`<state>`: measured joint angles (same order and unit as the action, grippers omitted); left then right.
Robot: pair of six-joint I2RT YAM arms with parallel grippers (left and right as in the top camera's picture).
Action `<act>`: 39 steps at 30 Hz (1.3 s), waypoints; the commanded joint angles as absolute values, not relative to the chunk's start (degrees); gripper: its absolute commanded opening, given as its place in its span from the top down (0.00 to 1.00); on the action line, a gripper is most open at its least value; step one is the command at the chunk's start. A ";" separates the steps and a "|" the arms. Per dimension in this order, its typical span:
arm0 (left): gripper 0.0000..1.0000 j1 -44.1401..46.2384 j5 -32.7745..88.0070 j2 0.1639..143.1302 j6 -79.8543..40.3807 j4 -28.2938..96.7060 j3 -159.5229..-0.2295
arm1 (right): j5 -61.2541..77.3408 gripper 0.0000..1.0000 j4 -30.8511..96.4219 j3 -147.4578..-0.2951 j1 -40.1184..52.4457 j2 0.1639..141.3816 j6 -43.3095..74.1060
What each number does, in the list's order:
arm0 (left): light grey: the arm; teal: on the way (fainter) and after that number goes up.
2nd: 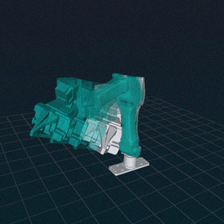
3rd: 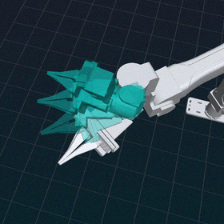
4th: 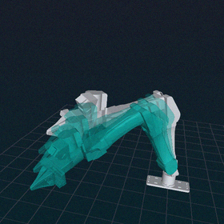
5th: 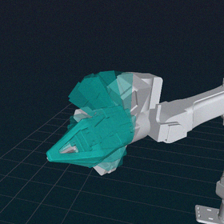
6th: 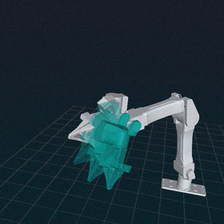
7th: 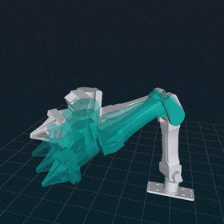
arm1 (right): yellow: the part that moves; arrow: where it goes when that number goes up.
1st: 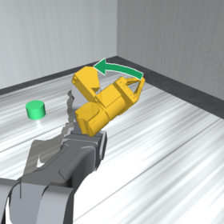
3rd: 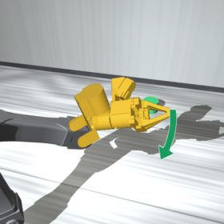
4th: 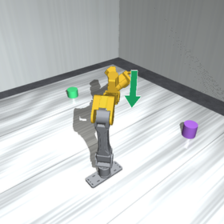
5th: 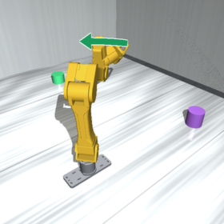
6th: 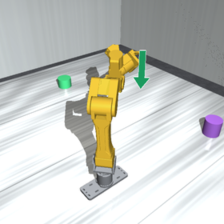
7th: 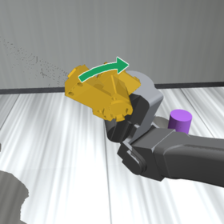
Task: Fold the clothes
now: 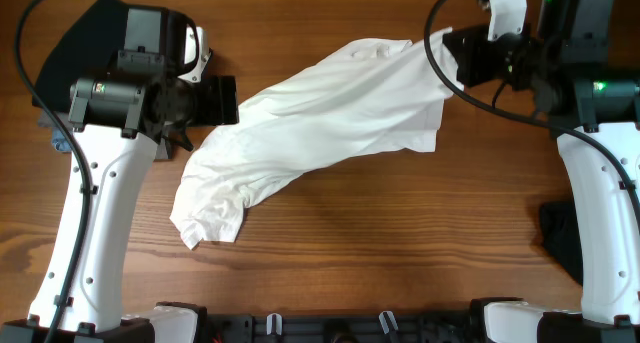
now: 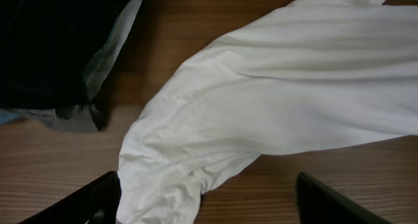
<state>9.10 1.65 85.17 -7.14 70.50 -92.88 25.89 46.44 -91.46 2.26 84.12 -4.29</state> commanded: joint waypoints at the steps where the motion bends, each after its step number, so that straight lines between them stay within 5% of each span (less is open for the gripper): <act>1: 0.15 9.26 2.55 84.20 -6.20 69.12 -93.73 | 24.23 0.96 37.89 -91.37 2.44 84.40 -1.67; 4: 0.15 9.28 2.55 84.20 -6.20 68.20 -93.73 | 15.51 0.91 27.44 -91.37 2.44 89.25 2.85; 5: 0.15 9.28 2.55 84.20 -6.20 68.03 -93.71 | 11.11 0.76 23.64 -91.37 2.39 92.03 3.16; 6: 0.15 9.28 2.57 84.20 -6.20 67.94 -93.73 | 7.53 0.47 21.23 -91.37 2.31 94.50 3.27; 9: 0.14 9.28 2.55 84.20 -6.20 68.14 -93.71 | 0.86 0.22 18.94 -91.39 1.83 101.56 5.85; 11: 0.14 9.28 2.55 84.20 -6.20 68.77 -93.73 | -0.08 0.15 22.06 -91.39 1.23 104.73 6.24; 22: 0.13 9.26 2.55 84.20 -6.20 72.05 -93.71 | 10.70 0.14 53.74 -91.05 -2.24 108.33 10.39; 29: 0.14 9.28 2.57 84.20 -6.22 72.07 -93.71 | 11.97 0.02 47.77 -83.26 -0.62 109.38 9.69; 39: 0.14 9.28 2.57 84.20 -6.22 72.01 -93.71 | 22.81 0.10 32.60 -74.48 -0.45 113.69 7.73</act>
<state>9.13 1.65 85.14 -7.14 72.03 -92.88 16.73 34.39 -75.44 -0.62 112.62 9.52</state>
